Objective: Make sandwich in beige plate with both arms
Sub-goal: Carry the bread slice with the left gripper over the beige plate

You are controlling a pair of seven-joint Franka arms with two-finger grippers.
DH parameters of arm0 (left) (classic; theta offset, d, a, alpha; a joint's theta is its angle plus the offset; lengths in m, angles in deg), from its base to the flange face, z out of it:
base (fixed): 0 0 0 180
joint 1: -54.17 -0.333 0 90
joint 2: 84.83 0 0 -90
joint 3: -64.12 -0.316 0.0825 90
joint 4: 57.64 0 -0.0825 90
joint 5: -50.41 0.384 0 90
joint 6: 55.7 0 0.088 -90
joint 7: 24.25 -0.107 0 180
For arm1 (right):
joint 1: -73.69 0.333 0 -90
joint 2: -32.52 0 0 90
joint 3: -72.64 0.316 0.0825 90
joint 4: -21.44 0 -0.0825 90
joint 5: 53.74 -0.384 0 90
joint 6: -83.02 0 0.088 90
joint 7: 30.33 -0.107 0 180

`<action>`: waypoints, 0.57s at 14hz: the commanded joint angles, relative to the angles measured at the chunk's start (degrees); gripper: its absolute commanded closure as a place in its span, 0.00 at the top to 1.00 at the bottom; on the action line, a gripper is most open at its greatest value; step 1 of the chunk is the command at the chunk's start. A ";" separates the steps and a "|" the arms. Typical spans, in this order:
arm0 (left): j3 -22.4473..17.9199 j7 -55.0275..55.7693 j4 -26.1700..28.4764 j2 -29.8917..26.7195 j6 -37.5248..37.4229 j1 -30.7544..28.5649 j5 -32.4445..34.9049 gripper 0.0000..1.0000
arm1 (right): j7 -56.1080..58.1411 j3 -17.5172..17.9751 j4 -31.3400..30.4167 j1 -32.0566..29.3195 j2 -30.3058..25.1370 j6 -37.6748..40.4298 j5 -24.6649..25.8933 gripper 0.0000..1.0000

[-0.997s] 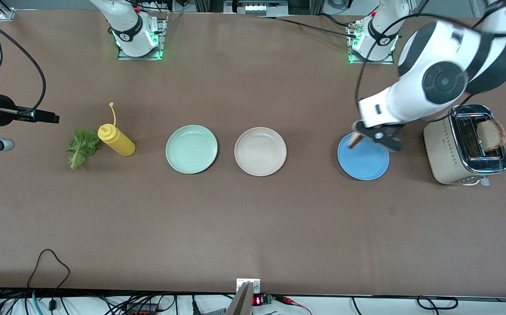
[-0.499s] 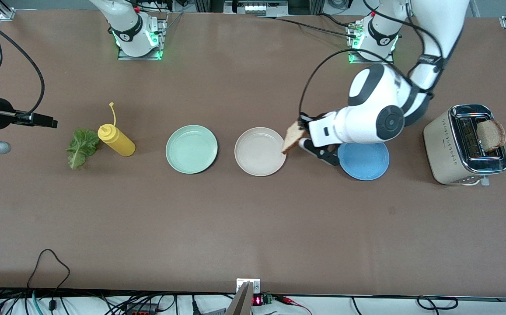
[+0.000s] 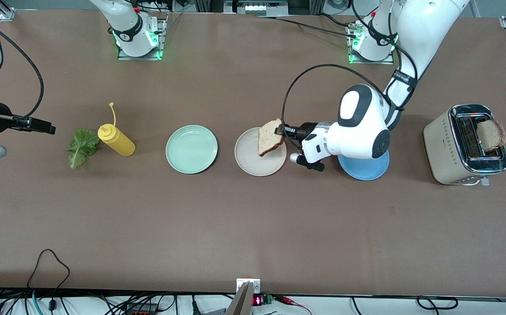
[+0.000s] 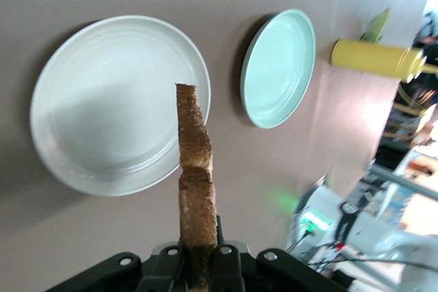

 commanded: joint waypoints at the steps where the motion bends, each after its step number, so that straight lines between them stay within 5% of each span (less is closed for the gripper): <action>1: -0.53 0.50 -1.40 3.53 3.18 1.03 -4.41 0.00 | 5.42 0.17 0.03 -1.03 0.18 0.04 -0.84 1.00; 8: -1.33 -0.38 -1.58 7.15 8.89 2.78 -6.35 0.00 | 7.10 0.26 -0.68 -1.56 0.27 0.74 -1.02 1.00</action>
